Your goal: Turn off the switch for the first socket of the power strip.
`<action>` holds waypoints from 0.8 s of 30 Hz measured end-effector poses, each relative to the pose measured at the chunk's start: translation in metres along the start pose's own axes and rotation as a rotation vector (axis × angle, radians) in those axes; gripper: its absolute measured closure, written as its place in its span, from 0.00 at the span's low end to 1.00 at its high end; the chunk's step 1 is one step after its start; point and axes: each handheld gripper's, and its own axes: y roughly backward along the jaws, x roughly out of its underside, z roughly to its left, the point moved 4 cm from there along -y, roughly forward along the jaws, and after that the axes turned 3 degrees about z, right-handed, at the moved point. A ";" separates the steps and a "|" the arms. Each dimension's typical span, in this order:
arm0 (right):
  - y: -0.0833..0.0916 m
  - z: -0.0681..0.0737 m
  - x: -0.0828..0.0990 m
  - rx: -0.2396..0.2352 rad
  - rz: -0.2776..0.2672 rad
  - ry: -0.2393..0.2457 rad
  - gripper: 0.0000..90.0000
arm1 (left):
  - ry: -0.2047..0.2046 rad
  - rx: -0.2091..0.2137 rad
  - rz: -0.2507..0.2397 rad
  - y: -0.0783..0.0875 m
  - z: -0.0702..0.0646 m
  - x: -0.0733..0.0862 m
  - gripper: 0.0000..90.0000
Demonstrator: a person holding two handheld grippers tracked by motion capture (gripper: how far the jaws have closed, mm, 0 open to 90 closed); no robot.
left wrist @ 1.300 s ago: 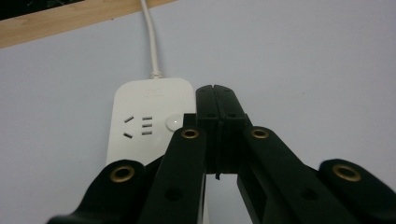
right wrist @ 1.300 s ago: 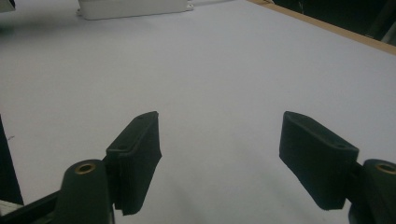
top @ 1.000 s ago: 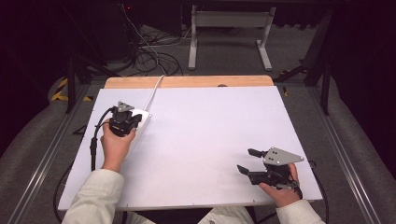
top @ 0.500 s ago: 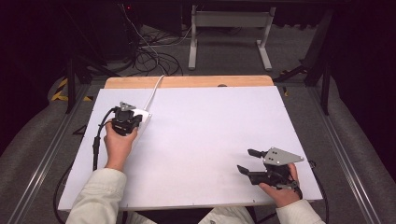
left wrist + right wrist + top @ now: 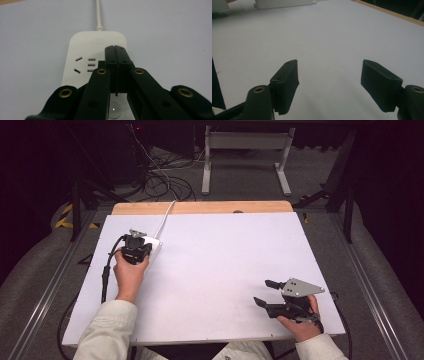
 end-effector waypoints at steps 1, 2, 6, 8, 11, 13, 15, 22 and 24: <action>0.000 0.000 0.000 0.000 -0.001 -0.002 0.33 | 0.000 -0.007 0.001 0.000 0.000 -0.001 1.00; 0.000 0.000 0.000 0.000 0.000 -0.002 0.33 | 0.000 -0.007 -0.001 -0.001 0.000 -0.001 1.00; -0.001 0.000 0.000 0.000 0.000 -0.003 0.34 | -0.005 -0.018 0.009 -0.002 -0.001 -0.002 1.00; -0.001 0.000 0.000 -0.001 0.000 -0.002 0.34 | -0.009 -0.027 0.019 -0.002 -0.002 -0.003 1.00; -0.001 0.000 0.000 -0.001 0.001 -0.002 0.34 | -0.014 -0.036 0.034 -0.003 -0.004 -0.004 1.00; 0.000 0.001 0.000 -0.001 0.001 -0.002 0.34 | -0.017 -0.039 0.038 -0.003 -0.003 -0.004 1.00; -0.001 0.001 0.000 -0.002 0.001 -0.002 0.34 | -0.016 -0.038 0.043 -0.003 -0.004 -0.004 1.00; -0.001 0.001 0.000 -0.004 0.003 0.003 0.34 | -0.044 -0.062 0.055 -0.004 -0.006 -0.006 1.00; -0.001 0.001 0.000 -0.004 0.002 0.002 0.34 | -0.047 -0.065 0.055 -0.004 -0.006 -0.006 1.00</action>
